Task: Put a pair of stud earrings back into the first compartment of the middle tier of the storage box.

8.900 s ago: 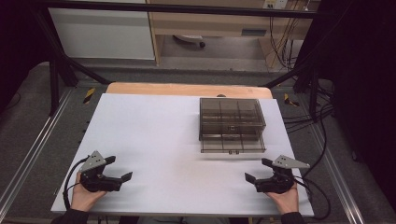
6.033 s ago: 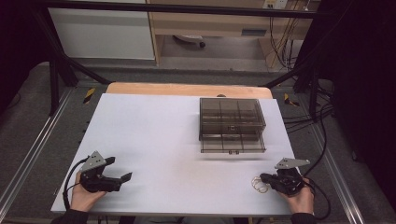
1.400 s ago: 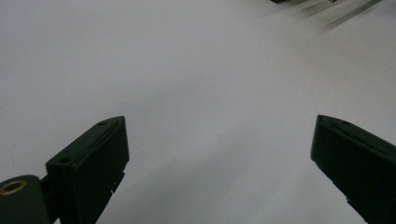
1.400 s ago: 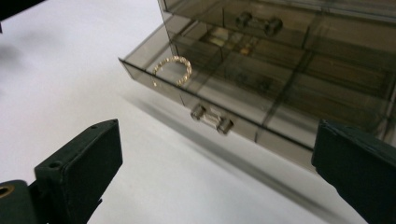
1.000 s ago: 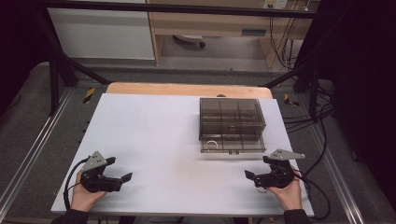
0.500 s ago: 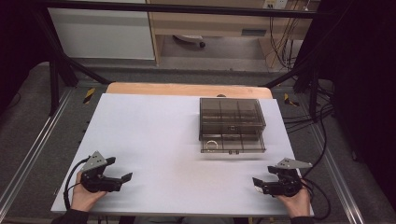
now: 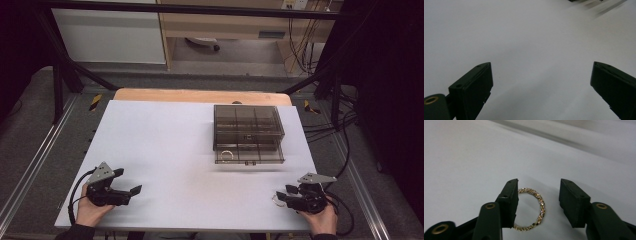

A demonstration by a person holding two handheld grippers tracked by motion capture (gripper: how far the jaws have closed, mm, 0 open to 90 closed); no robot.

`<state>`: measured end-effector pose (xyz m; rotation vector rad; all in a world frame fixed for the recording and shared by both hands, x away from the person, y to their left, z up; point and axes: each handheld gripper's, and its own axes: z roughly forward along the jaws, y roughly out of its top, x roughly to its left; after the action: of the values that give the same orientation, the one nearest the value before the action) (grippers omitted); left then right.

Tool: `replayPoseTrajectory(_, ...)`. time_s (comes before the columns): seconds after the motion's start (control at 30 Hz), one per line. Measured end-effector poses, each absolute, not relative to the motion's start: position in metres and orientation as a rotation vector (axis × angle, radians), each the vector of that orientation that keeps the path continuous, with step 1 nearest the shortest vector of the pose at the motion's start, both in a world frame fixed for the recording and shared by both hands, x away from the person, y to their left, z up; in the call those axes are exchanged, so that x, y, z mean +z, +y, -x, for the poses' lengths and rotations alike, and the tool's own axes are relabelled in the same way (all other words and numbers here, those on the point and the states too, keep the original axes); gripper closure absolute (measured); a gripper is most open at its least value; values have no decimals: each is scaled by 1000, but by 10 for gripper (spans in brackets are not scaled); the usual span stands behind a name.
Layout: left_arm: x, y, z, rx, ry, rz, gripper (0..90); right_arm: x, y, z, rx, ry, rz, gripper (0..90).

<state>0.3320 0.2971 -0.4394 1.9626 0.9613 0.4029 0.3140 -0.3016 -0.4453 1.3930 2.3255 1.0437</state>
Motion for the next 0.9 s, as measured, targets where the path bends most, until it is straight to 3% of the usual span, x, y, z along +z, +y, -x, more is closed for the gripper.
replayPoseTrajectory(0.5, -439, 298, -332, 405, 961, -1964, 43, -445, -301, -313, 959, 2345, -1379, 738)
replayPoseTrajectory(0.9, -439, 297, -332, 405, 962, -1965, 43, -445, -298, -311, 919, 2343, -1364, 814)
